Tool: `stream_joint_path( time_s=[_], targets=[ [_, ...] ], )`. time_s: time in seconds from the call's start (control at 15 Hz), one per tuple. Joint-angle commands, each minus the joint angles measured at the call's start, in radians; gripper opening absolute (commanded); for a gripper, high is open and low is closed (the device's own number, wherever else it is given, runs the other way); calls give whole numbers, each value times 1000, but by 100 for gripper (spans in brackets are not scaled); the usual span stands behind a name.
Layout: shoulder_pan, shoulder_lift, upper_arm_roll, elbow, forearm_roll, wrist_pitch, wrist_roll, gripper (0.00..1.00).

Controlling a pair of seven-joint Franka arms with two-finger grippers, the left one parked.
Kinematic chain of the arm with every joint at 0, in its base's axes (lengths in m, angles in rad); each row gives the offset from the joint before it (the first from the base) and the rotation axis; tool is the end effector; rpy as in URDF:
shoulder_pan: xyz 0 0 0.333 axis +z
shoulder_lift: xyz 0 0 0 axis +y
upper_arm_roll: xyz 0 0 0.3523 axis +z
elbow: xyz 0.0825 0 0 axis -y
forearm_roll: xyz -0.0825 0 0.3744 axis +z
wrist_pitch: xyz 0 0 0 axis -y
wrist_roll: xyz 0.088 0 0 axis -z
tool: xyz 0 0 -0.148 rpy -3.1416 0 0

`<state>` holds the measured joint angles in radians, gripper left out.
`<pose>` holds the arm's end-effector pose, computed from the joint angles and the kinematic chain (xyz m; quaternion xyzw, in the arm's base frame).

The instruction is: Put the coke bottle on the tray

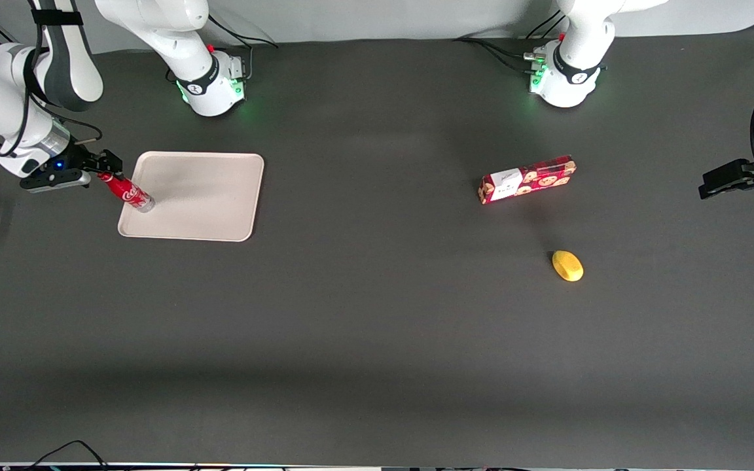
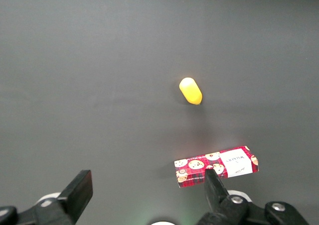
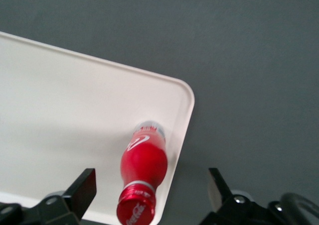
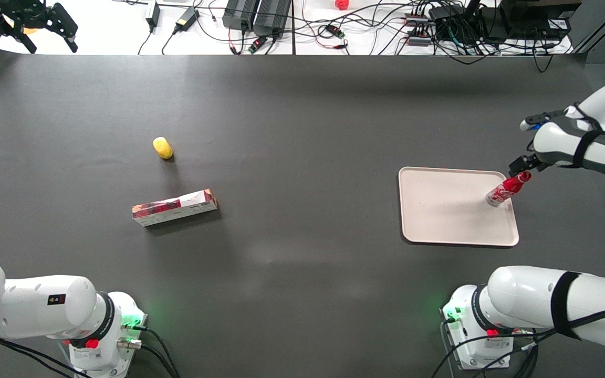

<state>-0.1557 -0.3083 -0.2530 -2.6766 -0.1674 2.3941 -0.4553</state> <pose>0.3521 -0.1544 0.3341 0.9957 0.0894 0.0016 0.0221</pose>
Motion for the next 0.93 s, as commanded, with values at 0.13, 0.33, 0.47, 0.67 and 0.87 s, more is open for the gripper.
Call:
stream_joint_path(
  time_s=[0.13, 0.33, 0.47, 0.67, 0.87],
  targets=[
    [22, 24, 39, 249, -1, -87, 113, 100],
    [24, 105, 127, 465, 69, -214, 222, 100],
    [19, 191, 173, 681, 126, -393, 231, 100],
    [21, 274, 227, 894, 132, -561, 265, 100],
    [24, 348, 279, 1065, 149, -682, 322, 100]
  ],
)
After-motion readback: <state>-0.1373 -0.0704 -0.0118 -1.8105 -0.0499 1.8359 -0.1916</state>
